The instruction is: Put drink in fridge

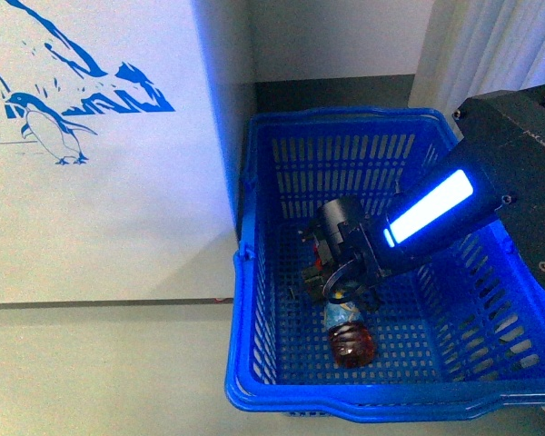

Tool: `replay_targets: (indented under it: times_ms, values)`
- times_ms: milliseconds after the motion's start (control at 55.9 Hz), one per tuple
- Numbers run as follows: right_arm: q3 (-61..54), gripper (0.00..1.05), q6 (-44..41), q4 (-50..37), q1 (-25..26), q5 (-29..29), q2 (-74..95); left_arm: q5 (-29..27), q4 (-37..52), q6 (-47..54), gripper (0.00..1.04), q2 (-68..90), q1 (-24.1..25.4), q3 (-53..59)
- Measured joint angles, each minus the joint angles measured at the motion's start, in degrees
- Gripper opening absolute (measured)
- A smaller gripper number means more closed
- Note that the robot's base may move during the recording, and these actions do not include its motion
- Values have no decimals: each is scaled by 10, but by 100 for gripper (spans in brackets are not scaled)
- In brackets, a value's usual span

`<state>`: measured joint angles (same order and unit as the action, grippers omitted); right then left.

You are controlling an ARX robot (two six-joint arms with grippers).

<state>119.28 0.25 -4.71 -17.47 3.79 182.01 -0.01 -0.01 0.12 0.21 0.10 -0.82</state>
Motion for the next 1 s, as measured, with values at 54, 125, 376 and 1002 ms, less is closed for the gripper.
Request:
replay_targets:
  times_ms: [54,125,376,1002]
  values:
    - [0,43,-3,-17,2,5,-1,0,0,0,97,0,0,0]
    - [-3,43,-3,-38,7,8,-10,0,0,0,97,0,0,0]
    - [-105,42,-14,-159,43,21,-130,0,0,0,97,0,0,0]
    - [-444,42,1,-313,114,17,-510,0,0,0,97,0,0,0]
